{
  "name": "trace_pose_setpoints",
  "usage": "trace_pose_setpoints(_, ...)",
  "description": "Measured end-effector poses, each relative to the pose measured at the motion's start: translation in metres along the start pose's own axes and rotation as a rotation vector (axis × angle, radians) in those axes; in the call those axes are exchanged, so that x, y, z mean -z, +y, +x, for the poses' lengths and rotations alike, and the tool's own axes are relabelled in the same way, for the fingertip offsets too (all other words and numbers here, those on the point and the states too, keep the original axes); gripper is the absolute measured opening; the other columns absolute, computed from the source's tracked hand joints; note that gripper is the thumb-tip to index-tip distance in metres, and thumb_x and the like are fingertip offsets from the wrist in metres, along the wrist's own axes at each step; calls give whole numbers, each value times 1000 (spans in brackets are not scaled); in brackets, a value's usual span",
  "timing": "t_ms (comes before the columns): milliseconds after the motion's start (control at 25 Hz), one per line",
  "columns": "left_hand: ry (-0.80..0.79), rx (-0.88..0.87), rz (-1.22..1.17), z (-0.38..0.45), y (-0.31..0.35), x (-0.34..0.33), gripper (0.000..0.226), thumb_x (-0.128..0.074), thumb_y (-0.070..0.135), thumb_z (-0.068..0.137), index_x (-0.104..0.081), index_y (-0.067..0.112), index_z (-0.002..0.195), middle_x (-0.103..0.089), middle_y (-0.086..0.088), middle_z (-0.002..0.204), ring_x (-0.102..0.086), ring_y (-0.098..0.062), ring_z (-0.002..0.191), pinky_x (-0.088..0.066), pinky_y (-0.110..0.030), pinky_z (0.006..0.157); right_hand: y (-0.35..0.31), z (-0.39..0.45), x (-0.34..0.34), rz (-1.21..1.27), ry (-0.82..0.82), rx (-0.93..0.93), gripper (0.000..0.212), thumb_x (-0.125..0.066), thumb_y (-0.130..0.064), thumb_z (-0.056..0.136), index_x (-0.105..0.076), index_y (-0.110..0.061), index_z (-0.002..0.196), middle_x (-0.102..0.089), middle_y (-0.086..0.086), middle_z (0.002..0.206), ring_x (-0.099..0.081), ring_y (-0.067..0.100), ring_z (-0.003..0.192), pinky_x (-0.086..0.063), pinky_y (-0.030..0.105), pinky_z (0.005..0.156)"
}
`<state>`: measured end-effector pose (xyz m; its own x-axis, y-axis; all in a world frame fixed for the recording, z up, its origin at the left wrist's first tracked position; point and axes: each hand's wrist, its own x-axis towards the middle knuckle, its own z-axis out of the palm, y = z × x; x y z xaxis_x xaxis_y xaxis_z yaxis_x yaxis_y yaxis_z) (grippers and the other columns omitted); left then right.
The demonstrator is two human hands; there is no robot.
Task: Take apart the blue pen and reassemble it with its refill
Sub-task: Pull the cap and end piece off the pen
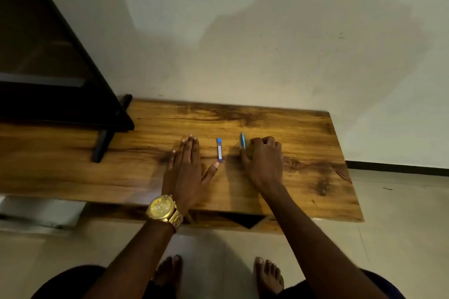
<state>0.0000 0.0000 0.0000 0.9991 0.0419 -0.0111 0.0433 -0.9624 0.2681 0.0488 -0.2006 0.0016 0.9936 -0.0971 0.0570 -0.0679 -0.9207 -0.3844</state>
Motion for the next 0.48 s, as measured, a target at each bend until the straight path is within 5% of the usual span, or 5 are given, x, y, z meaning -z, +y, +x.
trace_pose_setpoints(200, 13, -51, -107, 15, 20, -4, 84, -43, 62, 106, -23, 14, 171, -26, -7, 178, -28, -24, 162, -33, -39, 125, 2, 17, -6, 152, -116, -3, 25, -77, -23, 95, -75, -12, 117, -75, 8, 105, -72, 24, 94, -63, 43, 80)
trace_pose_setpoints(360, 190, -25, -492, 21, 39, 10, 50, -55, 47, 106, -59, 21, 149, -58, 1, 146, -62, -14, 126, -59, -30, 91, 8, 21, 5, 358, -227, -75, 5, -82, -23, 94, -80, -20, 97, -75, -11, 79, -72, 5, 72, -53, 12, 58)
trace_pose_setpoints(480, 154, 16, -711, 26, 43, 15, 30, -59, 41, 108, -75, 26, 127, -75, 9, 121, -70, 0, 102, -55, -9, 75, -1, 9, 18, 749, -354, -72, 2, -79, -22, 98, -80, -22, 100, -81, -8, 84, -78, 1, 80, -56, 12, 63)
